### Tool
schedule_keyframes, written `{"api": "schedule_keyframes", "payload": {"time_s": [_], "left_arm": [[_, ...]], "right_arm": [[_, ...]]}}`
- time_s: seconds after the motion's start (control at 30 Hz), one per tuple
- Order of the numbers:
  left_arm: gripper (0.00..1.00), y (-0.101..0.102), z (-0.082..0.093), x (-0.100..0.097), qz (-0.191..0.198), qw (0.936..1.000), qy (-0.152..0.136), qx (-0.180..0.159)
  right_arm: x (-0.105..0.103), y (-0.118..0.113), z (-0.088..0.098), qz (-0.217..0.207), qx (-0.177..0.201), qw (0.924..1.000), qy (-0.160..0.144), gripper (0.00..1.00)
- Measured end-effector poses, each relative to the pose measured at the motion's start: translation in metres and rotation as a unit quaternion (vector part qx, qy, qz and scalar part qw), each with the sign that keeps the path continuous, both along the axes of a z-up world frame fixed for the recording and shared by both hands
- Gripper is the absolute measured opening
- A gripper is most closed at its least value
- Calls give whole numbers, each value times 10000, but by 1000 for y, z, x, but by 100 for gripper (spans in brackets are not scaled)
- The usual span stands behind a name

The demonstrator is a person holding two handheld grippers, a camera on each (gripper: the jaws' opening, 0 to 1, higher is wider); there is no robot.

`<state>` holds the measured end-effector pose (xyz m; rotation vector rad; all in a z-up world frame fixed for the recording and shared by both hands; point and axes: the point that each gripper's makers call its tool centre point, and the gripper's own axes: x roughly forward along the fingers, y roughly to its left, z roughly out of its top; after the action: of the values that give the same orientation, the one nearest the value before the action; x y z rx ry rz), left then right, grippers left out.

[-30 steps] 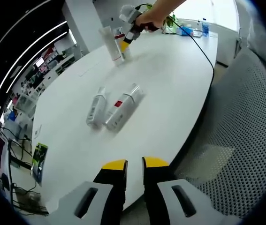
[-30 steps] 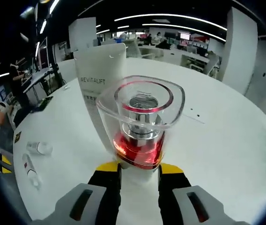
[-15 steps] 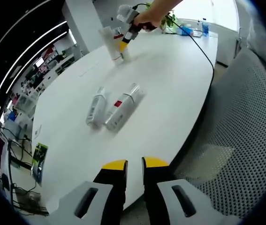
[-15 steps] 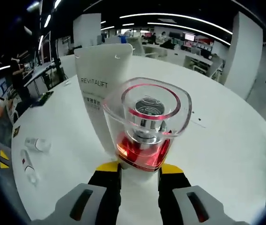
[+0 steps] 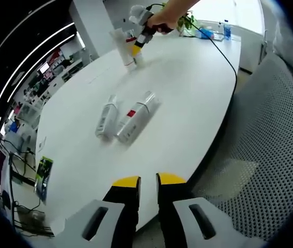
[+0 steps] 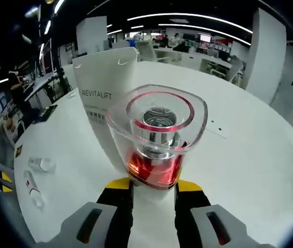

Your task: Arrange the skincare products in the storage area until every visible bottle or jar stands upright without overlapping.

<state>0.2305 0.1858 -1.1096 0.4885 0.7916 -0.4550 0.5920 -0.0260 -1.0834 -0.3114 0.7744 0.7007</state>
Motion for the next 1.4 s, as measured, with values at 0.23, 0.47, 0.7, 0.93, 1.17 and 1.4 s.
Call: {"api": "schedule_keyframes", "payload": {"time_s": [0.23,0.47,0.7,0.93,1.17,1.4], "left_arm": [[8,0,0,0,3,10000,-8,-6],[8,-1,3,2,-16,10000,-92,-27],[8,-2,7,4,-27,9998,-206,-49],[9,-3,8,5,-45,9996,-264,-51],[9,-4,11,6,-50,9993,-347,-87],[7,-3,12,7,-8,9992,-367,-136]], "right_arm": [[-11,-11,2,-206,110,9997,95,27],[-77,8,-6,83,419,9973,591,28],[-176,99,-1,2163,809,9683,946,38],[-220,138,-32,3997,-586,9108,853,43],[-230,152,-48,4362,-1159,8886,814,37],[-243,154,-65,4597,-1463,8711,922,29]]}}
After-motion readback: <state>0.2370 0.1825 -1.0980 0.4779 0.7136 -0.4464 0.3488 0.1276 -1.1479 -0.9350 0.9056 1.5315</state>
